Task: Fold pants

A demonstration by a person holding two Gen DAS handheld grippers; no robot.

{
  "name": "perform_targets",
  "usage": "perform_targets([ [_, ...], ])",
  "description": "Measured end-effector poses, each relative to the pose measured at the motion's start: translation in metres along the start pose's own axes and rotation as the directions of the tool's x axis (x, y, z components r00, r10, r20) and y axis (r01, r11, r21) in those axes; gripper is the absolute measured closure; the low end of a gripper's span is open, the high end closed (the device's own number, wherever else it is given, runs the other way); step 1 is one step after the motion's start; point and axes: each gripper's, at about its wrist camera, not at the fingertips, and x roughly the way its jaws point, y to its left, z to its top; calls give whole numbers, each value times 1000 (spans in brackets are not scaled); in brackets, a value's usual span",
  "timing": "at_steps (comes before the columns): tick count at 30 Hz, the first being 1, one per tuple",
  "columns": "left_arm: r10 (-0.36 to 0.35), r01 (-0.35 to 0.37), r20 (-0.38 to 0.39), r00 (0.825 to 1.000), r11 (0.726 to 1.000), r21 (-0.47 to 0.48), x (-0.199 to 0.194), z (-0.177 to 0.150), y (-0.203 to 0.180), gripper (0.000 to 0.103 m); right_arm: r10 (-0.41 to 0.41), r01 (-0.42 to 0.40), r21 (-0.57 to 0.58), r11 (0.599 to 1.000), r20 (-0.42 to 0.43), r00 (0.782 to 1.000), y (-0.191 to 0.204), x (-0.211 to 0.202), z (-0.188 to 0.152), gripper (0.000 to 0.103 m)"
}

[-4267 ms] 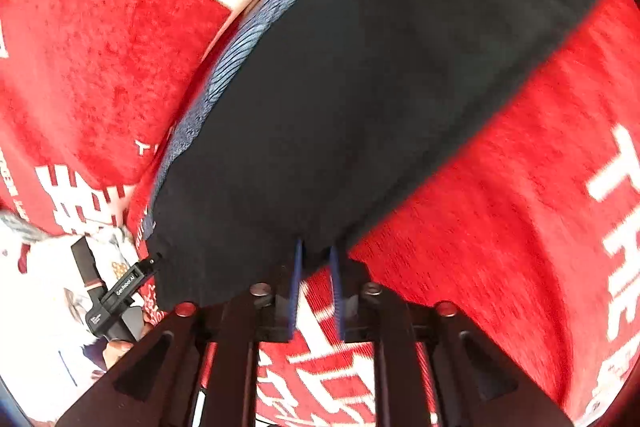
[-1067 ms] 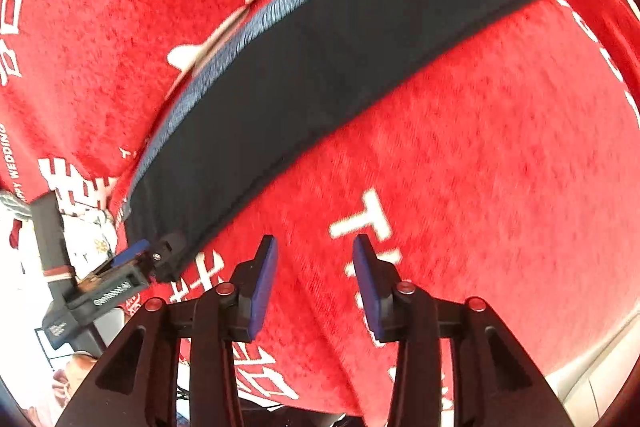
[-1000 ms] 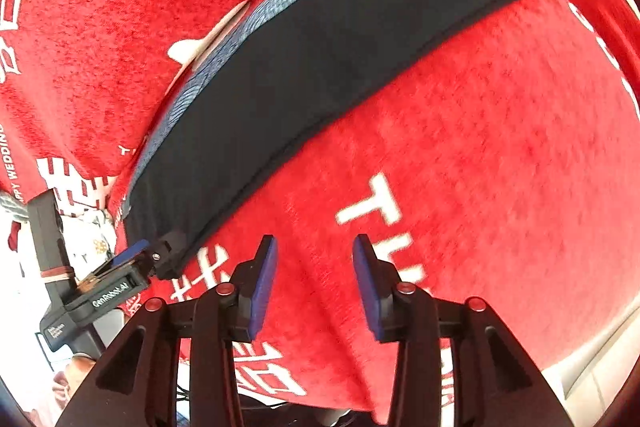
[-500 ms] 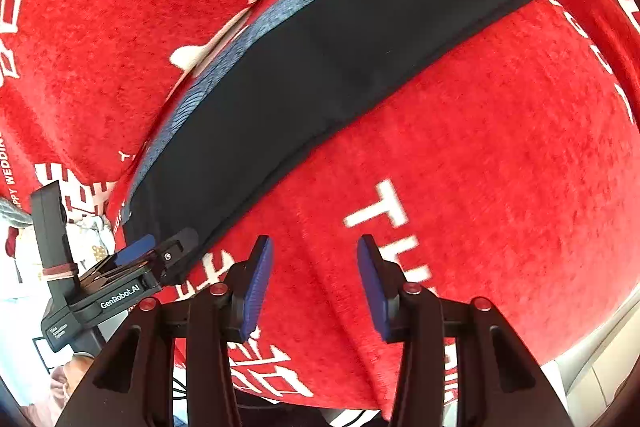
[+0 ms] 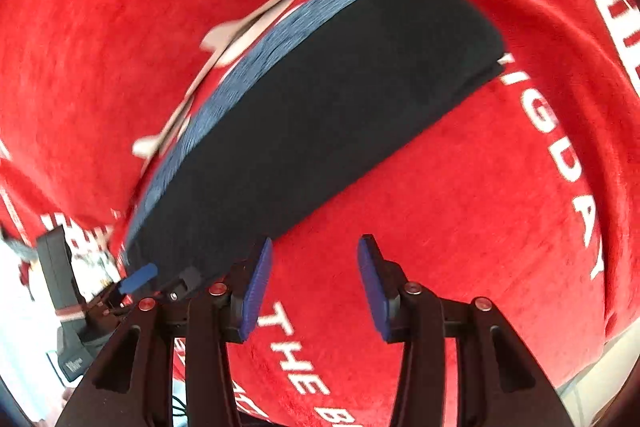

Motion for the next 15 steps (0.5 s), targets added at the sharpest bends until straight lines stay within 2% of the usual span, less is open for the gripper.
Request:
perform_targets([
  [8, 25, -27, 29, 999, 997, 70, 7, 38, -42, 0, 26, -30, 88, 996, 40, 999, -45, -14, 16, 54],
  [11, 31, -32, 67, 997, 999, 21, 7, 60, -41, 0, 56, -62, 76, 995, 83, 995, -52, -25, 21, 54],
  [15, 42, -37, 90, 995, 997, -62, 19, 103, -39, 0, 61, -65, 27, 998, 121, 991, -52, -33, 45, 58],
])
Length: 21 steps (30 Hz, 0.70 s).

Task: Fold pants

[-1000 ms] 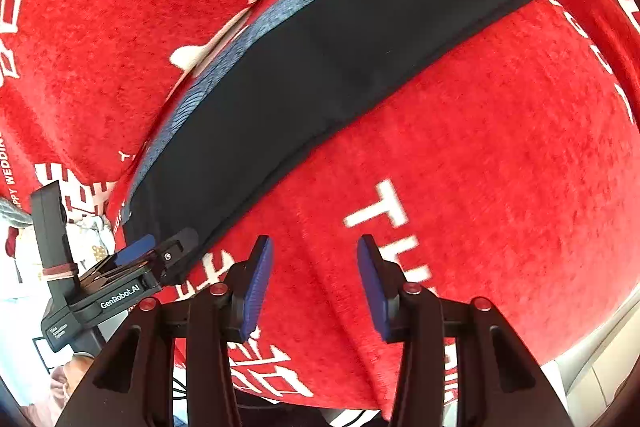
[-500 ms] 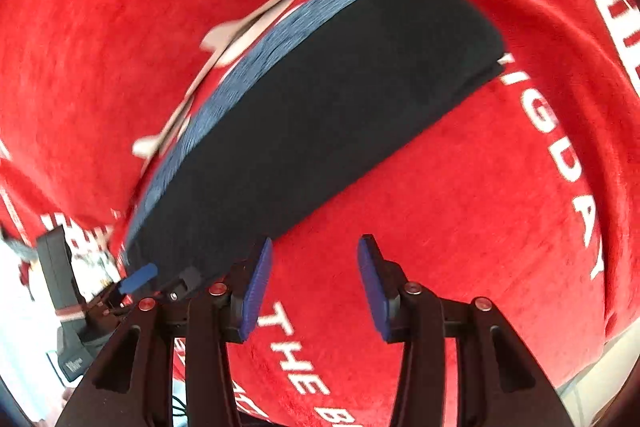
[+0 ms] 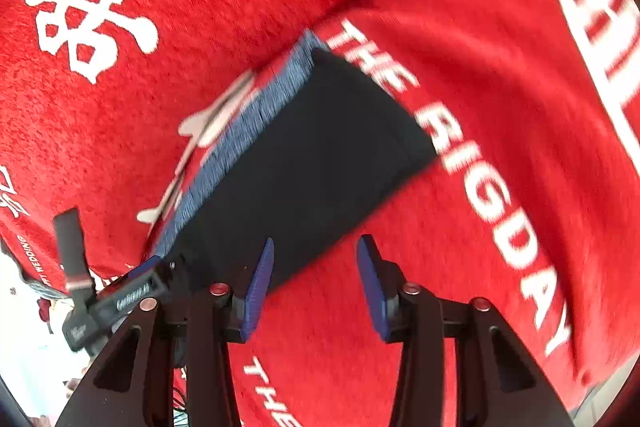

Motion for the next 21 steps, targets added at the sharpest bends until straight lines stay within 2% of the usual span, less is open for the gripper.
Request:
perform_targets([
  [4, 78, -78, 17, 997, 997, 3, 25, 29, -12, 0, -19, 22, -87, 996, 31, 999, 10, 11, 36, 58],
  [6, 60, -60, 16, 998, 998, -23, 34, 35, -12, 0, -49, 52, -123, 991, 29, 998, 13, 23, 48, 58],
  [7, 48, -47, 26, 999, 998, -40, 34, 37, -10, 0, -73, 76, -133, 988, 29, 997, 10, 28, 54, 60],
  [9, 35, -35, 18, 999, 999, -37, 36, 41, -9, 0, -103, 110, -135, 985, 59, 993, 1, 28, 65, 77],
  [10, 37, -37, 15, 999, 999, -31, 35, 42, -9, 0, -97, 105, -116, 988, 68, 993, -4, 24, 68, 78],
  [12, 57, -57, 12, 998, 998, -5, 31, 47, -10, 0, -68, 72, -37, 997, 97, 993, -15, 9, 71, 74],
  [15, 80, -81, 38, 996, 996, 35, 18, 48, -14, 0, -31, 30, 5, 1000, 102, 994, -24, -8, 71, 68],
  [18, 53, -55, 46, 997, 998, 36, 4, 41, -16, 0, 38, -40, 29, 999, 74, 997, -33, -23, 52, 62],
  [21, 18, -20, 49, 999, 999, 42, -8, 19, -17, 0, 141, -143, 110, 984, 28, 990, -49, -26, 17, 61],
])
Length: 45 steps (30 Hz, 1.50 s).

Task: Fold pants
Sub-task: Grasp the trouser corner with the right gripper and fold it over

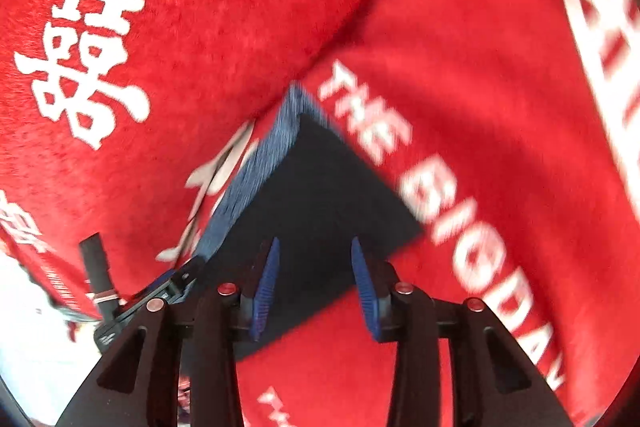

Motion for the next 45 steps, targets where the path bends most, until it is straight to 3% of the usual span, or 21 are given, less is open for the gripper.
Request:
perform_targets([
  [5, -23, 23, -70, 997, 1000, -9, 20, -29, -8, 0, 98, -97, 150, 984, 3, 995, -34, 10, -37, 61],
  [6, -41, 39, -51, 998, 998, -42, 21, -31, -5, 0, 125, -127, 173, 977, 25, 992, -40, 13, -41, 61],
  [11, -41, 40, -32, 999, 999, -31, 20, -31, -17, 0, 203, -230, 183, 956, 155, 967, -47, 18, -26, 59],
  [13, -60, 59, -49, 997, 998, -29, 14, -33, -30, 10, 233, -264, 191, 945, 171, 957, -46, 23, -18, 59],
  [14, -65, 63, -46, 997, 998, -27, 8, -24, -30, 24, 249, -280, 204, 938, 166, 954, -45, 27, -15, 60],
  [15, -50, 50, -27, 998, 998, -25, -3, -17, -26, 33, 265, -295, 225, 929, 152, 952, -46, 28, -10, 71],
  [16, -47, 47, -1, 999, 998, -31, -14, -13, -19, 33, 278, -305, 245, 920, 138, 951, -46, 29, -9, 85],
  [17, -41, 42, 22, 999, 998, -45, -18, -6, -19, 33, 294, -319, 240, 917, 132, 947, -42, 31, -7, 90],
  [20, -28, 34, 65, 998, 995, -91, -17, 20, -22, 33, 291, -305, 139, 942, 114, 950, -19, 31, -12, 90],
  [23, -37, 38, 19, 999, 995, -88, 14, 39, -44, 33, 322, -329, 64, 942, 105, 941, 2, 18, -14, 90],
  [26, 9, -5, 86, 996, 999, -53, 18, 42, -61, 33, 327, -326, -24, 945, 77, 942, 28, 15, -16, 90],
  [28, -33, 38, 66, 997, 997, -70, 16, 47, -57, 33, 320, -316, -62, 947, 64, 945, 43, 18, -14, 90],
  [31, -87, 91, 38, 995, 991, -96, 9, 56, -41, 33, 309, -301, -131, 944, 43, 950, 68, 24, -14, 90],
  [36, -88, 97, 99, 991, 991, -97, -23, 48, -8, 33, 246, -230, -316, 920, 11, 969, 119, 15, -32, 90],
  [40, -74, 84, 100, 992, 991, -107, -43, 23, 27, 32, 172, -149, -454, 879, 11, 985, 167, 19, -57, 90],
  [42, -60, 71, 92, 994, 990, -120, -45, 9, 60, 20, 115, -87, -528, 845, 21, 993, 195, 27, -78, 90],
  [45, -37, 45, 53, 998, 985, -166, -47, -22, 109, 20, 39, -16, -605, 796, 24, 999, 231, 56, -114, 89],
])
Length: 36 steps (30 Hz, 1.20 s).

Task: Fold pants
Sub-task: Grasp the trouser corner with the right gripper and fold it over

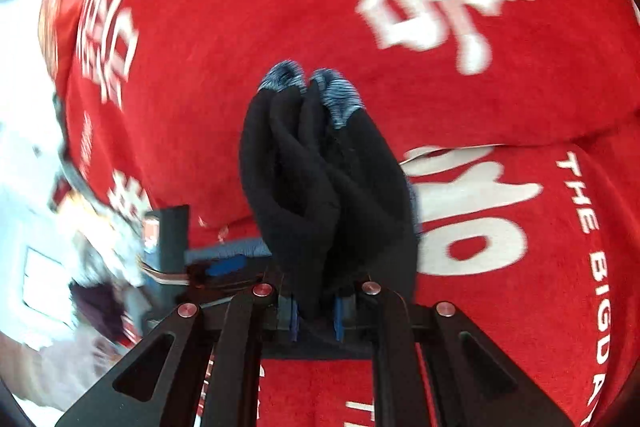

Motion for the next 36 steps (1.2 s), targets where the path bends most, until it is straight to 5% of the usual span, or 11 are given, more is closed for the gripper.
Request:
perform_targets([
  [5, 24, -26, -27, 999, 996, -82, -5, -55, 99, 20, -110, 92, -135, 987, -132, 985, 69, 84, -42, 87],
  [8, 27, -33, -50, 998, 992, -121, -13, -82, 147, 20, -230, 170, -245, 955, -242, 943, 95, 151, -86, 84],
  [13, -25, 18, -45, 999, 989, -148, -15, -98, 175, 20, -513, 350, -581, 735, -138, 848, 162, 174, -133, 59],
  [16, -105, 96, -50, 993, 984, -151, -19, -103, 182, 20, -456, 279, -585, 761, -177, 872, 177, 151, -135, 59],
  [20, -282, 272, -51, 958, 951, -147, -10, -94, 168, 20, -170, 135, -132, 982, -300, 939, 124, 108, -101, 58],
  [22, -377, 366, -62, 924, 920, -141, -17, -92, 152, 20, -68, 101, 92, 991, -307, 949, 94, 101, -90, 58],
  [27, -522, 509, -150, 840, 853, -117, -3, -86, 109, 20, 97, 40, 522, 852, -233, 968, 13, 89, -102, 58],
  [30, -516, 505, -189, 835, 856, -105, 9, -86, 90, 23, 142, 10, 642, 767, -185, 972, -10, 94, -109, 58],
  [32, -480, 474, -204, 854, 877, -80, 17, -86, 79, 46, 161, -16, 676, 736, -152, 975, -16, 98, -106, 58],
  [35, -418, 416, -215, 883, 908, -57, 21, -83, 76, 61, 164, -32, 703, 711, -121, 979, -25, 105, -100, 98],
  [36, -420, 416, -205, 884, 907, -67, 17, -83, 80, 61, 167, -36, 712, 701, -114, 979, -24, 106, -97, 98],
])
